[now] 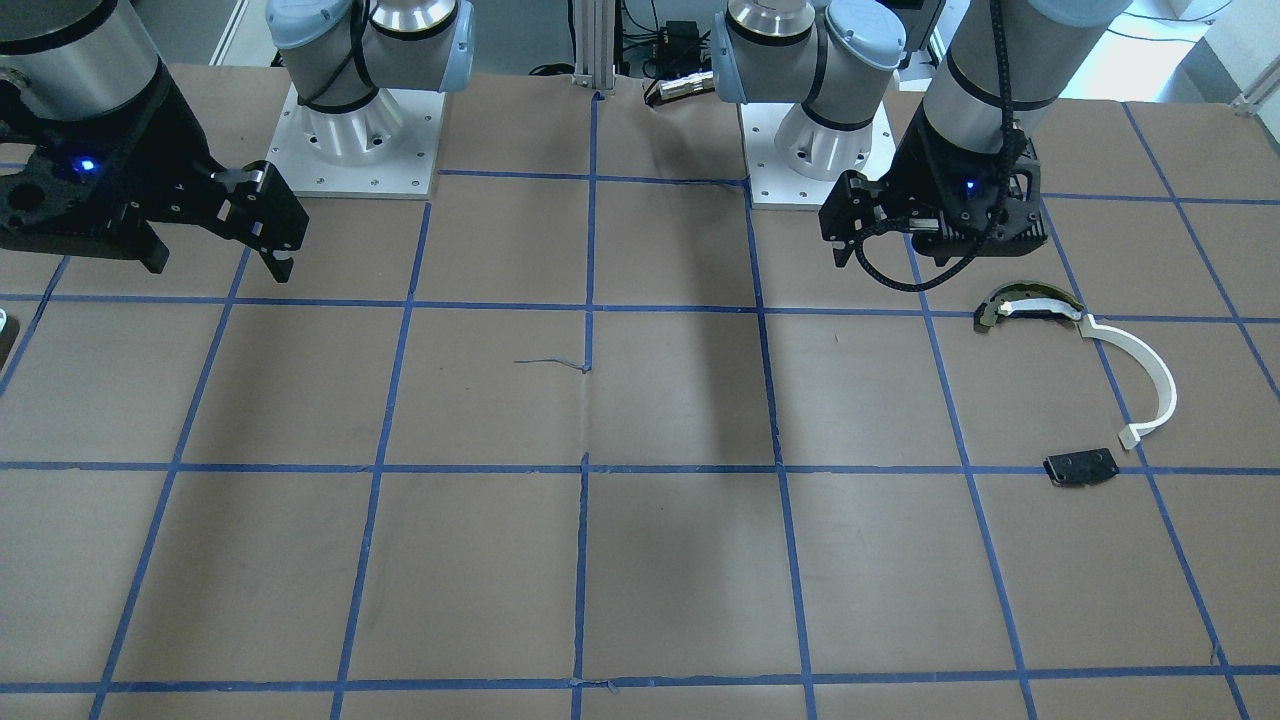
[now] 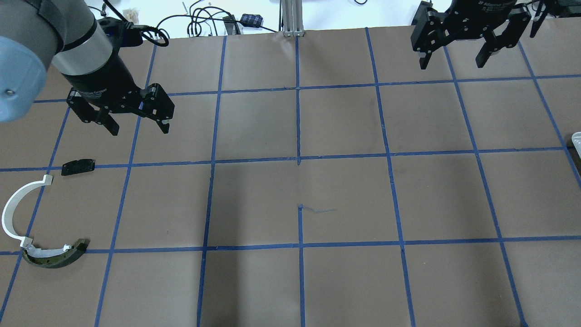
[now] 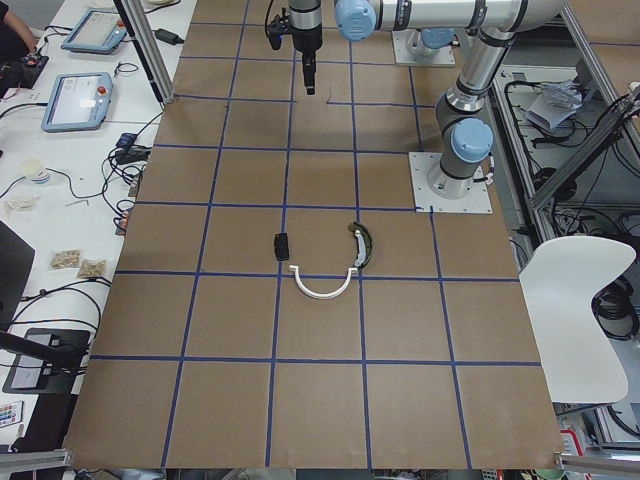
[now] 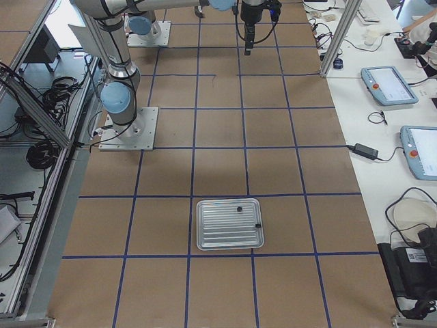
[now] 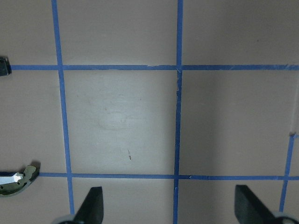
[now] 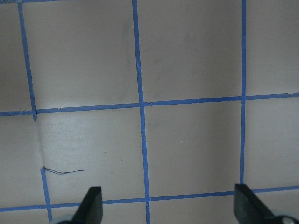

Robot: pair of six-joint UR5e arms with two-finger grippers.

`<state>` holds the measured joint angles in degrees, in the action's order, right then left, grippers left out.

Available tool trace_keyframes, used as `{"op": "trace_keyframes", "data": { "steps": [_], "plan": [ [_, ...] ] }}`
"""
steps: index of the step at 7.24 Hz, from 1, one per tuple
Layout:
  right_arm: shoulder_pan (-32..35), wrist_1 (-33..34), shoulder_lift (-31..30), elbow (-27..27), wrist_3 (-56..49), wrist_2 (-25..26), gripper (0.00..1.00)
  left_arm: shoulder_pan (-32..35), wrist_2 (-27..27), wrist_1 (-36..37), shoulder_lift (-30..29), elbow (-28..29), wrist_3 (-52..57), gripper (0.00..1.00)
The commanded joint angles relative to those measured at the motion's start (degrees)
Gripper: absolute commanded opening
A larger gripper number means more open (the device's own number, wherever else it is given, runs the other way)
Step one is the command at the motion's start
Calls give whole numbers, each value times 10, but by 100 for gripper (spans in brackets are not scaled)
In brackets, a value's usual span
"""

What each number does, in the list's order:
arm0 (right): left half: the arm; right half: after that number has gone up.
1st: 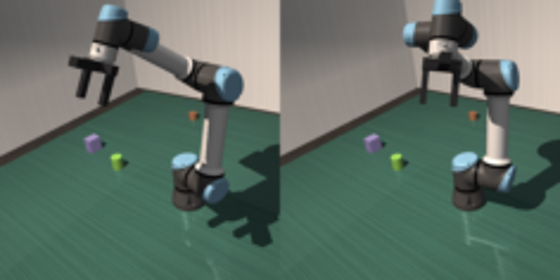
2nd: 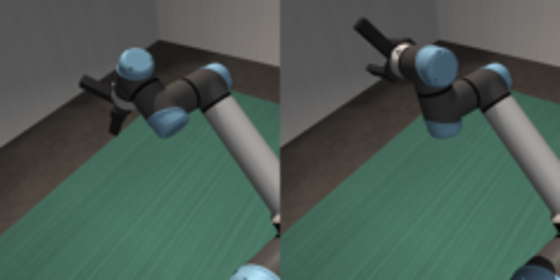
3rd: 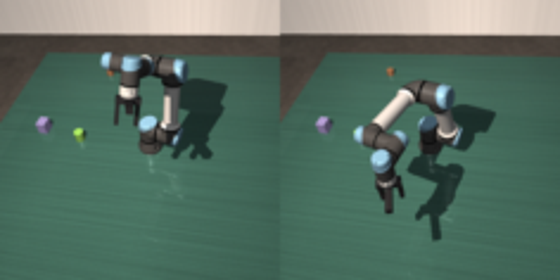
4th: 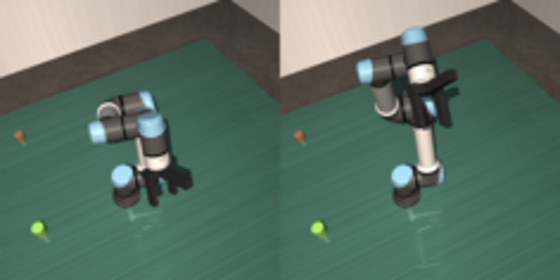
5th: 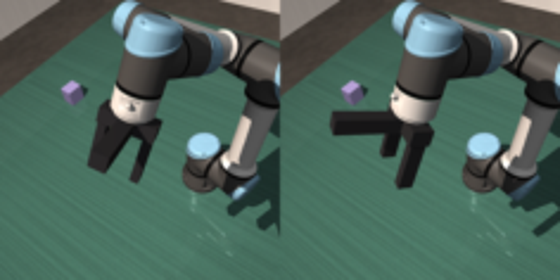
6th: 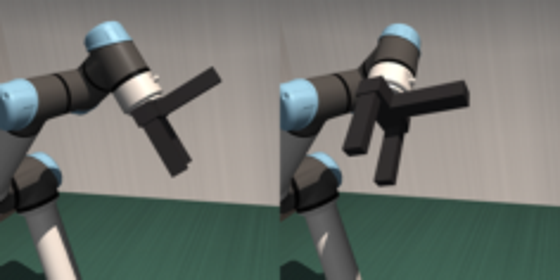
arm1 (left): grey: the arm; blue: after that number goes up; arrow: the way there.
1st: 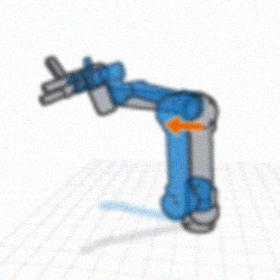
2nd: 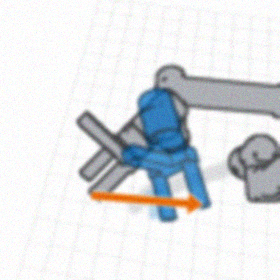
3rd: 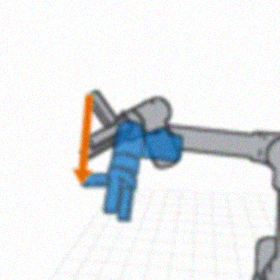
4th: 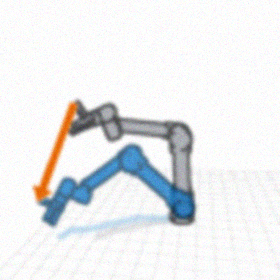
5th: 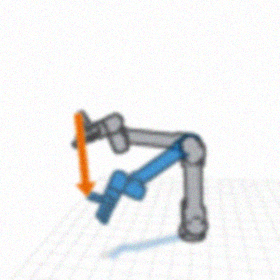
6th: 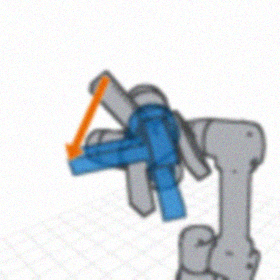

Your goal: Place bearing gear from tray to pile

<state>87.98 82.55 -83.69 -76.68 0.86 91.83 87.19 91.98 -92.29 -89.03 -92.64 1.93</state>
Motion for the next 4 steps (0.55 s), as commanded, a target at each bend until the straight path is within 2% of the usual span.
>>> {"op": "trace_keyframes", "data": {
  "steps": [1,4],
  "plan": [
    [0,4,4,-3,-1,-5,100,0,0,0,0,0,0,100],
    [-4,5,2,-8,-1,-12,100,0,1,0,1,0,20,100]
  ]
}}
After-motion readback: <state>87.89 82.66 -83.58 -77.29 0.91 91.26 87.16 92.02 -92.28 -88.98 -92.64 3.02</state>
